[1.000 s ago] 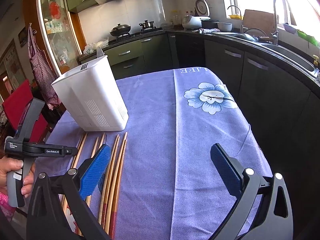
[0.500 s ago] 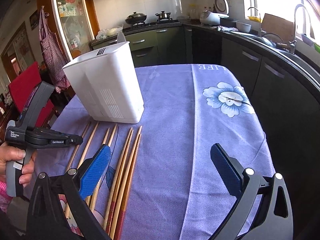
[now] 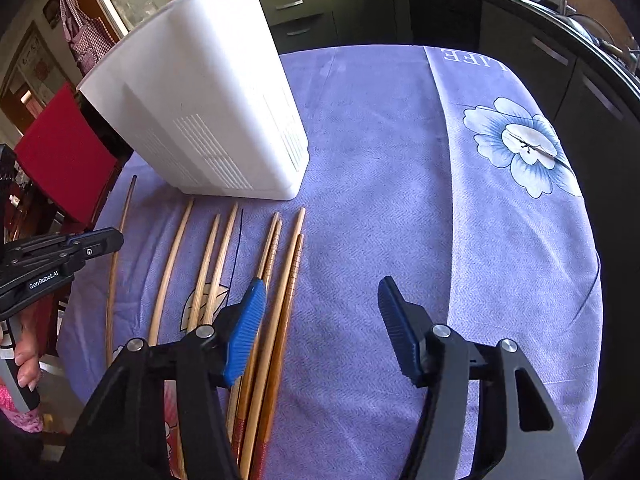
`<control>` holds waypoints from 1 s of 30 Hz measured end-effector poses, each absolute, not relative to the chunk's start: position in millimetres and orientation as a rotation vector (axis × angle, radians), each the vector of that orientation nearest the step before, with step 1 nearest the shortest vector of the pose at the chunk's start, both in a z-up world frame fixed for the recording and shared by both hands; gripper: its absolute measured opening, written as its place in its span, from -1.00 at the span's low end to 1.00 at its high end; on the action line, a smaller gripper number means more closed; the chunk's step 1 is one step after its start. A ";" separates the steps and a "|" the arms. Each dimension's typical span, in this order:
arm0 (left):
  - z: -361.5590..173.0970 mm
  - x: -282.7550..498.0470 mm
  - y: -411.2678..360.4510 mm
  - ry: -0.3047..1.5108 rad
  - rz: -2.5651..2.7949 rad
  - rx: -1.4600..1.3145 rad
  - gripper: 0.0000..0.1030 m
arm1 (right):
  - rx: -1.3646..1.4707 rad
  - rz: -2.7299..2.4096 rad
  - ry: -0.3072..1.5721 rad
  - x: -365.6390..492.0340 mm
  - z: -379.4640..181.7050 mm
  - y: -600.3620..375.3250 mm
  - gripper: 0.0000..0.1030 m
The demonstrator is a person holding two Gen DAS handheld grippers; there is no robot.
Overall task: Organize utensils
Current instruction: 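Grasp a wooden chopstick with the left gripper while the right gripper grasps another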
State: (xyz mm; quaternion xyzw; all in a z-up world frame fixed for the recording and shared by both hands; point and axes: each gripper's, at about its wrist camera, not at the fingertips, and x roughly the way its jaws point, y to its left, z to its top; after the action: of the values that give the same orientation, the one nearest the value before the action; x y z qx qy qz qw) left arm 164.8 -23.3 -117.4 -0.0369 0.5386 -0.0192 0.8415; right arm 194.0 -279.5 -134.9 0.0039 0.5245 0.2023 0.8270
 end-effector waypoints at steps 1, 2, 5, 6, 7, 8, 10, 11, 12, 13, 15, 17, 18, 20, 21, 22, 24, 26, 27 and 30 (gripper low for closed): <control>-117.4 162.7 -24.2 1.137 -0.046 -0.079 -0.89 | 0.003 0.434 1.121 194.2 -136.1 -277.6 0.03; -116.7 161.9 -24.4 1.136 -0.051 -0.078 -0.89 | -0.009 0.435 1.129 194.8 -137.5 -274.8 -0.12; -115.8 160.1 -23.1 1.130 -0.060 -0.084 -0.89 | -0.041 0.431 1.152 193.4 -142.4 -271.4 -0.27; -115.0 159.4 -22.8 1.128 -0.063 -0.085 -0.89 | -0.041 0.435 1.157 193.1 -143.9 -270.7 -0.27; -115.0 159.2 -22.6 1.126 -0.064 -0.086 -0.89 | -0.038 0.440 1.163 193.2 -145.3 -269.7 -0.27; -114.8 158.6 -22.2 1.125 -0.064 -0.087 -0.89 | -0.039 0.443 1.166 192.8 -146.3 -268.9 -0.27; -115.4 157.8 -21.6 1.127 -0.064 -0.087 -0.89 | -0.044 0.442 1.171 193.5 -148.0 -267.1 -0.27; -115.4 157.4 -21.0 1.126 -0.064 -0.088 -0.89 | -0.048 0.442 1.173 193.7 -148.7 -266.0 -0.27; -115.4 157.4 -19.9 1.125 -0.063 -0.089 -0.89 | -0.054 0.442 1.175 194.0 -149.2 -264.9 -0.27; -115.3 157.0 -18.8 1.124 -0.061 -0.089 -0.89 | -0.065 0.437 1.176 194.8 -150.7 -263.3 -0.27; -115.1 157.1 -17.6 1.123 -0.058 -0.090 -0.89 | -0.090 0.425 1.176 195.4 -152.0 -259.4 -0.27; -115.3 157.6 -16.1 1.125 -0.056 -0.089 -0.89 | -0.108 0.412 1.176 196.5 -153.9 -254.4 -0.28; -116.1 158.5 -15.9 1.129 -0.056 -0.090 -0.89 | -0.111 0.412 1.174 196.8 -154.0 -253.3 -0.28; -119.2 161.3 -15.4 1.143 -0.056 -0.099 -0.89 | -0.121 0.407 1.171 193.9 -154.8 -246.3 -0.28; -121.2 162.8 -15.9 1.150 -0.057 -0.099 -0.89 | -0.129 0.402 1.168 193.8 -155.0 -244.2 -0.28; -123.2 163.9 -15.8 1.156 -0.060 -0.102 -0.89 | -0.137 0.398 1.165 194.1 -154.7 -242.3 -0.29; -125.6 165.1 -17.2 1.165 -0.066 -0.107 -0.89 | -0.160 0.386 1.157 193.5 -154.4 -238.0 -0.38; -126.7 165.3 -18.0 1.167 -0.066 -0.105 -0.89 | -0.195 0.354 1.143 194.2 -151.0 -239.2 -0.54; -127.3 165.3 -18.1 1.170 -0.067 -0.103 -0.89 | -0.191 0.354 1.147 194.4 -150.9 -240.5 -0.56; -130.9 168.5 -17.7 1.188 -0.065 -0.101 -0.89 | -0.175 0.375 1.156 193.1 -151.5 -242.9 -0.57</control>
State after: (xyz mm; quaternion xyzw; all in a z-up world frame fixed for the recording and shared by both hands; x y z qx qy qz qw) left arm 168.5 -17.7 -130.9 -0.0474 0.5594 -0.0304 0.8270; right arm 193.1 -242.9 -151.5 -0.0822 0.5425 0.1758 0.8173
